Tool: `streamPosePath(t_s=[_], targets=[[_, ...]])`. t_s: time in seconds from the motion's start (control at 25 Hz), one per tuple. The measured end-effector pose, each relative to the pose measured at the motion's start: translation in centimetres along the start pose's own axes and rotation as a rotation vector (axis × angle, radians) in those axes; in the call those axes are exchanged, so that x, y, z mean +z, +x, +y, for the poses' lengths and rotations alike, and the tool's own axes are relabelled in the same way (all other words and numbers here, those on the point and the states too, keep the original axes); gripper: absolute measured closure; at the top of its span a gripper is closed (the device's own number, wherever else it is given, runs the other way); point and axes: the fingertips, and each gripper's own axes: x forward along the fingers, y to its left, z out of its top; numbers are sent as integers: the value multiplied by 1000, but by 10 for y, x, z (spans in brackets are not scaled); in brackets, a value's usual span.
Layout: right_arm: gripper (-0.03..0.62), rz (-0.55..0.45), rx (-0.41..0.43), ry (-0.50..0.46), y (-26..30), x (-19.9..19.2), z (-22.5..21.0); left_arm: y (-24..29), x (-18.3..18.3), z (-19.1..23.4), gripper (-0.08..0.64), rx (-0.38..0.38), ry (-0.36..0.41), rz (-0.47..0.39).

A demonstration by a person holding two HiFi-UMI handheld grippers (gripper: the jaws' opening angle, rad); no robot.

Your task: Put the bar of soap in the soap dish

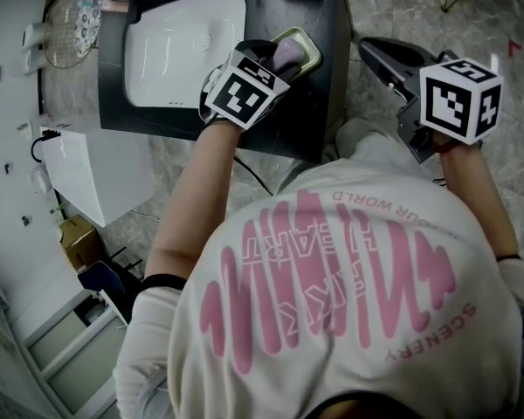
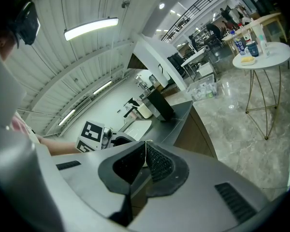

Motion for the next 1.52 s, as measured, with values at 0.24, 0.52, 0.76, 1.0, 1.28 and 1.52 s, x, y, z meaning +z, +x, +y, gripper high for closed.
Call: streamPosePath(t_s=[0.24,0.52,0.76,1.0,1.28,1.52], targets=[[574,-14,-10,-6,-5,3,0,0,0,-5,357,-16,24,27],[574,9,-2,0,-6,-2,-1,0,2,-5,356,-18,32,28],[574,27,14,6,-2,-6,0,2,0,-4,356,-29,31,26],[574,12,10,6,-1,-1,-1,0,3,-4,345,-37,49,26],[574,6,7,-7,0,5,0,-9,10,-9,341,-58,62,21],[574,39,24,-12,3,0,4,-21,17,-3,342,-39,10,-25]])
